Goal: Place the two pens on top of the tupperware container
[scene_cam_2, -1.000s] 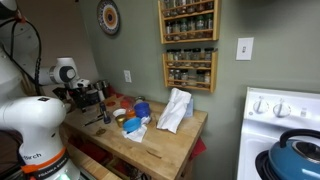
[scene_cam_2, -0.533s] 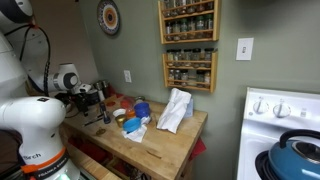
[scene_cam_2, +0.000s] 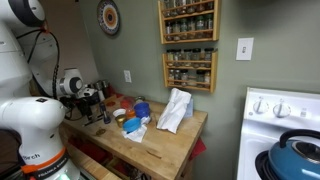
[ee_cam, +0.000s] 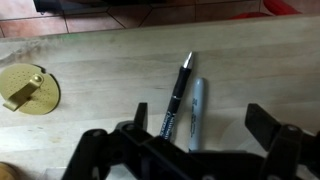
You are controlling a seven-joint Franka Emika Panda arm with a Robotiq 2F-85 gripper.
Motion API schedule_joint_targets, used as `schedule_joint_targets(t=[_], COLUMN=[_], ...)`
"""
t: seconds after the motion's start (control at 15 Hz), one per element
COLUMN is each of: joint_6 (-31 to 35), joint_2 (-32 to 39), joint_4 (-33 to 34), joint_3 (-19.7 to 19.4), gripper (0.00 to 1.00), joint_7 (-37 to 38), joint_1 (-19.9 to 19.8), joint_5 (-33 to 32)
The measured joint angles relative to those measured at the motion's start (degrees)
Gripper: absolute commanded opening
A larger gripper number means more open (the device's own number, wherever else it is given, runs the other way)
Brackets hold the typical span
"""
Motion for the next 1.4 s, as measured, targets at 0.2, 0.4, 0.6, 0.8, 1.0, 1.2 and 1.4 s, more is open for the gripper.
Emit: schedule_joint_targets(t=[0.2,0.4,0.6,0.8,1.0,1.2,1.4], joint_6=[1.2,1.9,3.5,5.1,5.9,6.5,6.9], joint_2=[2.1,3.7,4.5,4.9,5.6,6.5,6.8], joint_4=[0.0,0.1,0.1,0.1,0.1,0.1,0.2], joint_3=[-0.4,-1.1,-2.0,-3.2,-4.1,-4.8,-5.2], gripper=[0.9,0.86,0.98,0.81,0.61,0.35,0.15], joint_7=[0.6,2.4,5.1,8.1,10.2,11.7,12.5], joint_1=[-0.4,-0.6,-0.6,-0.6,-0.6,-0.6,-0.6], joint_5=[-2.3,-5.0,-8.3,-12.5,-15.6,-17.6,-18.8])
